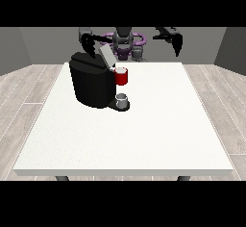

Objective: Insert the coffee pod into the coffee machine and close the lid

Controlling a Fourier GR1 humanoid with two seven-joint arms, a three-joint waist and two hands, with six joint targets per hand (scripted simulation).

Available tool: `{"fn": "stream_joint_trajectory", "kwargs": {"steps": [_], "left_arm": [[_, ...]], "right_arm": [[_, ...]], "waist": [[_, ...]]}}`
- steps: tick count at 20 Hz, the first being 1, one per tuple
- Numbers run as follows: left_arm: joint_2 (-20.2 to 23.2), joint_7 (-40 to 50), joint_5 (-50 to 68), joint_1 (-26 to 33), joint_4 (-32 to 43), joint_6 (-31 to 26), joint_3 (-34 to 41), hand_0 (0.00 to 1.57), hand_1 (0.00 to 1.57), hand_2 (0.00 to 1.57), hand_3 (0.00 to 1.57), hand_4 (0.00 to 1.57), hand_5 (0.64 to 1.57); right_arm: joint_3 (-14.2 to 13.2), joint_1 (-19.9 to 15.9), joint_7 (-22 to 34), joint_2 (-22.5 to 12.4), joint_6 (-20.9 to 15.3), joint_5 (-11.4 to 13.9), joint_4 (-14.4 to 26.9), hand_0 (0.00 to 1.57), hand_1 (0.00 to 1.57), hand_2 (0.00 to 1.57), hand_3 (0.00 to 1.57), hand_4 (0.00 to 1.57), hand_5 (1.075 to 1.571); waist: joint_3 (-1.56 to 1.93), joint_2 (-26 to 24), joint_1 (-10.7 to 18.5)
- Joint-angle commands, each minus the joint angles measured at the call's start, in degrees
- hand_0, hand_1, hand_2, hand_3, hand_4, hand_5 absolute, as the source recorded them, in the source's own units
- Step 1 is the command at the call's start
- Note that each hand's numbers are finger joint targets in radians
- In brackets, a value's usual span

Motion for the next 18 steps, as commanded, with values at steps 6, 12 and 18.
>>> {"fn": "stream_joint_trajectory", "kwargs": {"steps": [6, 12, 18], "left_arm": [[-0.32, 1.72, 1.93, -0.64, -4.56, 1.40, -1.95, 0.00, 0.00, 0.00, 0.00, 0.00, 1.571], [1.51, 0.61, 1.70, -0.08, -4.03, 2.44, -1.23, 0.00, 0.00, 0.00, 0.00, 0.00, 1.571], [1.17, 3.36, 1.83, -0.75, -5.15, 3.60, -2.69, 0.00, 0.00, 0.00, 0.00, 0.00, 1.571]], "right_arm": [[-2.93, -9.68, 0.74, -2.32, 0.30, 0.57, 6.24, 0.00, 0.00, 0.00, 0.00, 0.00, 1.571], [-0.29, -8.89, -1.63, -0.11, 0.49, 2.78, 7.55, 0.00, 0.00, 0.00, 0.00, 0.00, 1.571], [0.02, -10.99, -4.19, 1.40, -1.68, 4.58, 9.61, 0.00, 0.00, 0.00, 0.00, 0.00, 1.571]], "waist": [[0.00, 4.11, 1.28], [0.00, 4.91, 0.63], [0.00, 4.88, 1.16]]}}
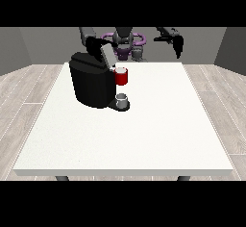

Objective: Insert the coffee pod into the coffee machine and close the lid

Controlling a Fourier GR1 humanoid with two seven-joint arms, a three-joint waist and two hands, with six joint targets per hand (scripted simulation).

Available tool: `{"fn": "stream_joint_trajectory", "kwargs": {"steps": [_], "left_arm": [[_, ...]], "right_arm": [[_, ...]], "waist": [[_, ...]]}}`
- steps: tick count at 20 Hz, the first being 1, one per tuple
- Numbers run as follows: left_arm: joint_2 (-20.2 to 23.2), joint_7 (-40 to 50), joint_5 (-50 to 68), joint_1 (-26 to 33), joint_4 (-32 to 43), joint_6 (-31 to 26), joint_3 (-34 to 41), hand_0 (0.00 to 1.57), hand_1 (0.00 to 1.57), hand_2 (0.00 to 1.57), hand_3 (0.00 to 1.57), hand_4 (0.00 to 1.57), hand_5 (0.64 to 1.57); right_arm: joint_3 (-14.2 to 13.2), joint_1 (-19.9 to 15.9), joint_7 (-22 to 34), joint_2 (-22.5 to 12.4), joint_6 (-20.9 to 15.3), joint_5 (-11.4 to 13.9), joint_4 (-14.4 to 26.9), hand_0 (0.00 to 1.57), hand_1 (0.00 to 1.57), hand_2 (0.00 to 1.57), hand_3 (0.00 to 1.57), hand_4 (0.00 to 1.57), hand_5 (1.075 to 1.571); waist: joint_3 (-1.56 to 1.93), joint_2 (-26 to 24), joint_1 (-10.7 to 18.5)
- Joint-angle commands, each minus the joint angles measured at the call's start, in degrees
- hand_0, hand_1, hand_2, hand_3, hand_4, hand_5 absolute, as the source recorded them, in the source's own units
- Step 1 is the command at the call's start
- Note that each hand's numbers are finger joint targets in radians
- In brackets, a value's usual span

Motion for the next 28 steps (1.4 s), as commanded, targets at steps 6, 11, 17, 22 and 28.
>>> {"fn": "stream_joint_trajectory", "kwargs": {"steps": [6, 11, 17, 22, 28], "left_arm": [[2.56, 0.38, 1.48, -2.42, 1.87, 0.39, 1.50, 0.00, 0.00, 0.00, 0.00, 0.02, 1.571], [0.67, -1.75, -0.39, -0.75, 3.05, 2.51, -0.18, 0.00, 0.00, 0.00, 0.00, 0.17, 1.571], [3.82, 1.10, 2.52, -3.72, 3.61, 0.51, 1.96, 0.00, 0.00, 0.00, 0.00, 0.17, 1.571], [1.43, -4.06, 0.75, 2.17, 0.66, -0.75, -2.14, 0.00, 0.00, 0.00, 0.00, 0.12, 1.571], [-1.73, -8.30, -1.45, 2.61, 4.15, 4.16, -2.30, 0.00, 0.00, 0.00, 0.00, 0.14, 1.571]], "right_arm": [[2.31, -3.86, 1.67, 2.83, -0.94, 2.24, 2.61, 0.00, 0.00, 0.00, 0.00, 0.11, 1.571], [4.07, -5.37, 1.84, 2.62, -0.11, 4.11, 2.38, 0.00, 0.00, 0.00, 0.00, 0.06, 1.571], [4.65, -10.33, 4.20, 3.51, -2.83, 6.98, 3.18, 0.00, 0.00, 0.00, 0.00, 0.14, 1.571], [4.38, -6.30, -0.39, 4.64, -1.60, 6.39, 4.23, 0.00, 0.00, 0.00, 0.00, 0.12, 1.571], [10.19, -1.76, -2.36, 8.78, 0.02, 2.60, -1.56, 0.00, 0.00, 0.00, 0.00, 0.26, 1.571]], "waist": [[0.17, 0.59, -0.14], [0.17, 0.58, -0.38], [0.17, 0.39, 0.59], [0.18, -1.19, 1.33], [0.17, -4.28, -2.76]]}}
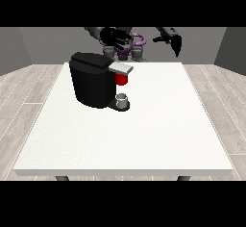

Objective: Insert the coffee pod into the coffee machine and close the lid

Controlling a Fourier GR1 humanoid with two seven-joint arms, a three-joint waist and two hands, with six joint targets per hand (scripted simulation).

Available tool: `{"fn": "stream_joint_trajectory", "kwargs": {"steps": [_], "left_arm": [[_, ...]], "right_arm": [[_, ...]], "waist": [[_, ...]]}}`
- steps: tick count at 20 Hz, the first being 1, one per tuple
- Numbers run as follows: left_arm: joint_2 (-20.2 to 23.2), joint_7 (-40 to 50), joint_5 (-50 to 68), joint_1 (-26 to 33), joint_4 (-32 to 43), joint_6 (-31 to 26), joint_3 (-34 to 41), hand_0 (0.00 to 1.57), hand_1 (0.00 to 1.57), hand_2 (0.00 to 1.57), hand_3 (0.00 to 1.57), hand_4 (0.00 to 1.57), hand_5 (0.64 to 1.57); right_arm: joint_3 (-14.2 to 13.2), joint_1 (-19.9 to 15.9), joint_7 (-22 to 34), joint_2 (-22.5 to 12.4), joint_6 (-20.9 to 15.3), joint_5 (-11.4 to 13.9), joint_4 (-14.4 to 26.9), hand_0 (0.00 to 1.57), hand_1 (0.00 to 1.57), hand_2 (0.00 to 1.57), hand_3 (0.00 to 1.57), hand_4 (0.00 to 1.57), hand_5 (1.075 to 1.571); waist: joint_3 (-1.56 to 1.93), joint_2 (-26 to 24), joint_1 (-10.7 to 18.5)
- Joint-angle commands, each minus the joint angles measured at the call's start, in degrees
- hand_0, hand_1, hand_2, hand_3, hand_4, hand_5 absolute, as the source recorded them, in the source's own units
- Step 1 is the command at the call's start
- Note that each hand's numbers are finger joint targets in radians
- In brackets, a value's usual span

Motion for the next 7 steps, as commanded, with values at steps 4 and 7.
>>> {"fn": "stream_joint_trajectory", "kwargs": {"steps": [4, 7], "left_arm": [[-0.88, -3.41, -0.15, 3.04, 2.53, 0.84, 0.49, 0.00, 0.00, 0.00, 0.00, 0.19, 1.571], [-0.97, -0.19, 0.85, 5.18, 1.03, 0.40, 0.28, 0.00, 0.00, 0.00, 0.00, 0.19, 1.571]], "right_arm": [[5.75, 13.00, -5.04, 2.42, 0.81, -9.66, -6.81, 0.00, 0.00, 0.00, 0.00, 0.29, 1.571], [8.56, 22.12, -6.24, 2.45, -3.34, -10.57, -7.61, 0.00, 0.00, 0.00, 0.00, 0.16, 1.571]], "waist": [[0.01, -5.10, -4.54], [0.03, -9.24, -4.74]]}}
